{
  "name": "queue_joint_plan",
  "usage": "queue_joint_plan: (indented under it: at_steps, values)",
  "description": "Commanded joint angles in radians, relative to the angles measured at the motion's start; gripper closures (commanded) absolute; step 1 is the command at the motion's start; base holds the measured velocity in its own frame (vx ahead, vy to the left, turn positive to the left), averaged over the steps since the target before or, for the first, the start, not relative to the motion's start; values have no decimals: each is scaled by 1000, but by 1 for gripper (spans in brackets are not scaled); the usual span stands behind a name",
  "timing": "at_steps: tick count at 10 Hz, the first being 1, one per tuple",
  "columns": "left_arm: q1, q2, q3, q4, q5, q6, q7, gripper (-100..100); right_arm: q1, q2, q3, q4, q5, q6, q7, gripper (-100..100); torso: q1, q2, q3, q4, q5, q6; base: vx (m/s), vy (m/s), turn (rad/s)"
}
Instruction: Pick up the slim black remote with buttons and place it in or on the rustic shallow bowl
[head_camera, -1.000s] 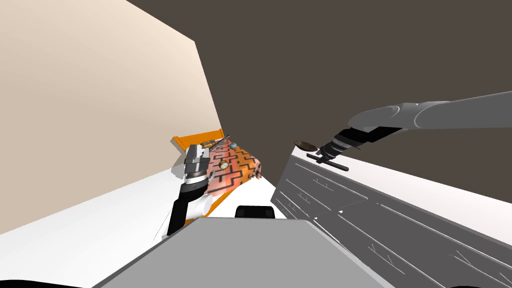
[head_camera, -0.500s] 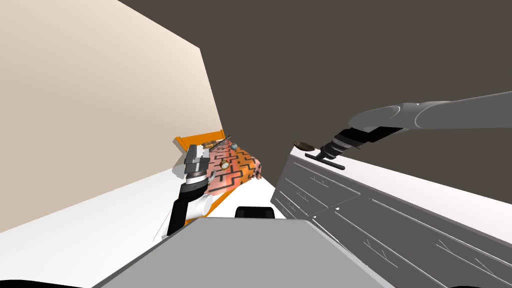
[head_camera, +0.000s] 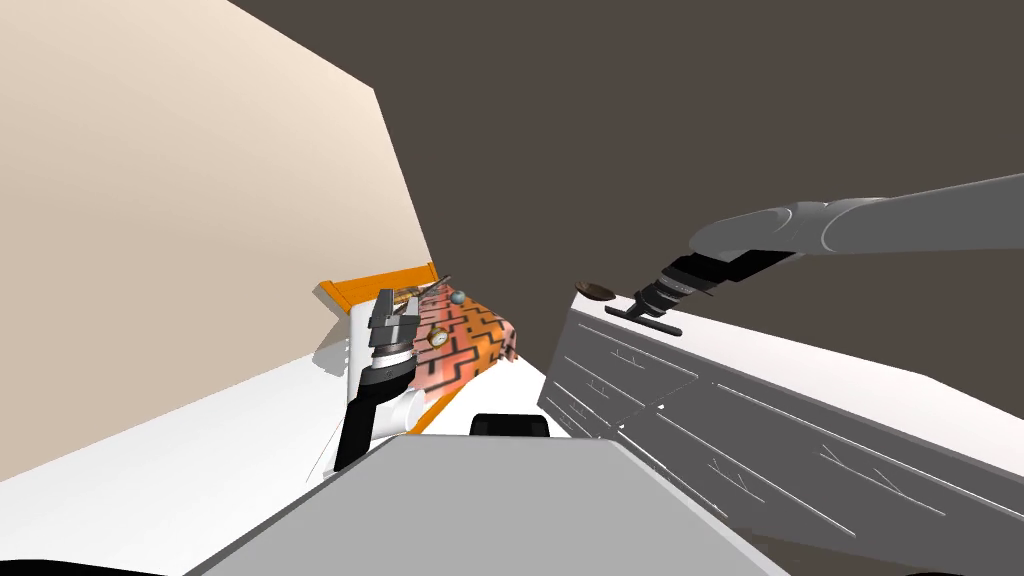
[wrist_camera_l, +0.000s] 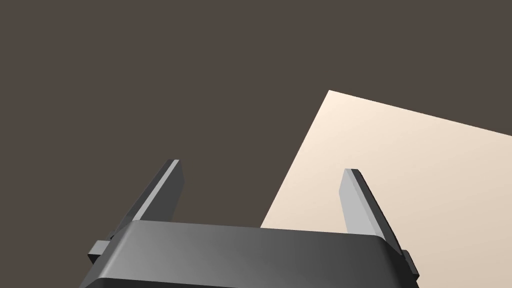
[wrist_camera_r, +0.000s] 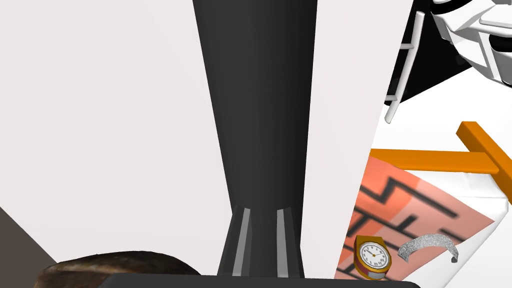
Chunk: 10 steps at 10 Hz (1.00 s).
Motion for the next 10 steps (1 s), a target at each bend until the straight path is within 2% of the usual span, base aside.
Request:
queue_joint_plan:
  at_steps: [1, 4, 5, 6, 7, 8, 10]
  values:
    - [0, 0, 0, 0, 0, 0, 0, 0, -23, -20, -17, -34, 1, -4, 7, 100, 0, 0, 0, 0, 0, 0, 143, 8, -407]
    - [0, 0, 0, 0, 0, 0, 0, 0, -71, -47, -35, -98, 9, -9, 13, 100, 0, -1, -1, 0, 1, 1, 130, 18, -317]
    - [0, 0, 0, 0, 0, 0, 0, 0, -77, -34, -22, -93, 15, -10, 11, 100, 1, -2, -1, 0, 1, 0, 59, 20, -48]
    - [0, 0, 0, 0, 0, 0, 0, 0, -80, -35, -22, -96, 16, -11, 11, 0, 1, 1, 0, 0, 0, -1, 8, 4, 10]
    - [0, 0, 0, 0, 0, 0, 0, 0, -112, -30, -27, -63, 0, -33, 41, 100, 0, 3, 2, 0, 0, -1, -86, 46, -78]
    - [0, 0, 0, 0, 0, 0, 0, 0, -112, -30, -27, -63, 0, -33, 41, 100, 2, 10, 5, 2, 1, 0, -117, 33, -57]
    - [-1, 0, 0, 0, 0, 0, 0, 0, -149, -25, -26, -13, -19, -68, 86, 100, 2, 15, 9, 4, 1, 0, -81, 35, -42]
